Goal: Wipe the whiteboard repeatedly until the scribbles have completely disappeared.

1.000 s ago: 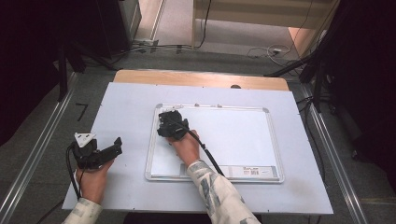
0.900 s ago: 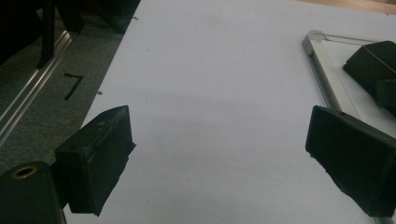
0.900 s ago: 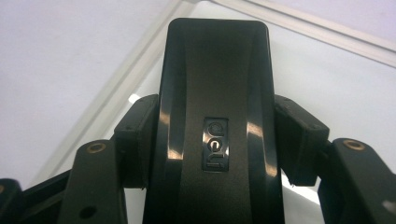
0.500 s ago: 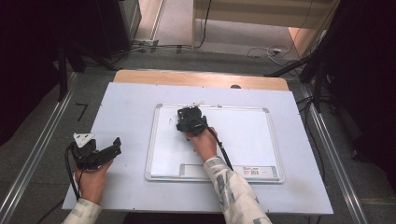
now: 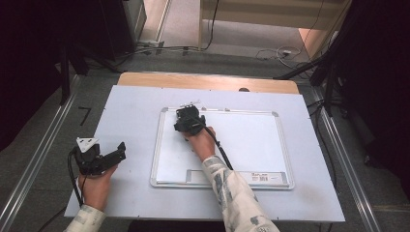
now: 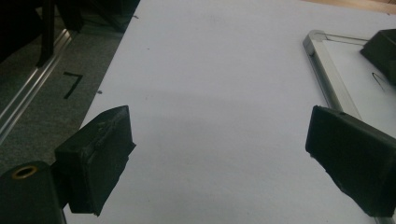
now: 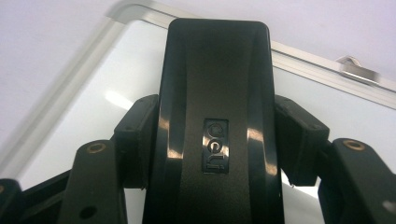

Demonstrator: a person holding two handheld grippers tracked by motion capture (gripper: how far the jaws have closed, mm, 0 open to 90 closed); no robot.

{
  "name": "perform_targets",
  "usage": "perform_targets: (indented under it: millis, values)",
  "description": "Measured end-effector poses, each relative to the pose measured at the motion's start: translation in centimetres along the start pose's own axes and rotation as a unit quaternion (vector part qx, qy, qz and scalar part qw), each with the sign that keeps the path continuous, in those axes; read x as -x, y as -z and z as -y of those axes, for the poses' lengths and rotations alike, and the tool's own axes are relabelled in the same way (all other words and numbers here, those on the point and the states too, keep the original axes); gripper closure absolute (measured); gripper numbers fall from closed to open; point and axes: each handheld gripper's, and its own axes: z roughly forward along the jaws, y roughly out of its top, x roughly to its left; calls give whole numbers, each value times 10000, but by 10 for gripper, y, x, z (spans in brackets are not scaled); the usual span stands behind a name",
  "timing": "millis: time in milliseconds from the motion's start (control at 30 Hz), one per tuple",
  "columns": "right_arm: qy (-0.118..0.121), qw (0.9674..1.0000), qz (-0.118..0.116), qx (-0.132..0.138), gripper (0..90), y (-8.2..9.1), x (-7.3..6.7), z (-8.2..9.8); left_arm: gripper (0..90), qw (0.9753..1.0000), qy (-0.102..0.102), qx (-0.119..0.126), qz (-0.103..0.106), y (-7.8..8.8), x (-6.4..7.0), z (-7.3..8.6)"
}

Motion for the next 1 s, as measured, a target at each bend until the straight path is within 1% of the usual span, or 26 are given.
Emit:
perform_targets:
  millis: [133,167,233,300,433,500,733,900,1000]
  values:
    - [97,9999,-113,26,363,-6,-20,-6,77,10000,0,-7,13,0,0,0]
    - [133,9998,-126,29,363,-8,-23,-8,77,10000,1,-5,16,0,-1,0]
    - [124,9998,-143,24,362,-9,-23,-10,77,10000,1,3,35,1,-1,0]
    - [150,9998,-155,25,362,-9,-20,-10,77,10000,6,-4,19,1,-2,1]
    - [6,10000,-63,12,362,-8,-6,-10,77,10000,19,16,8,3,-3,1]
    - [-7,10000,-38,2,362,-7,-1,-9,77,10000,16,16,12,4,-4,1]
    - [-45,10000,2,22,362,-4,7,-5,77,10000,27,7,-21,5,-6,2]
    - [-170,9998,101,15,362,1,24,1,77,10000,71,4,-45,6,-8,3]
    - [-190,9996,194,15,362,1,20,1,77,10000,68,19,-36,8,-7,3]
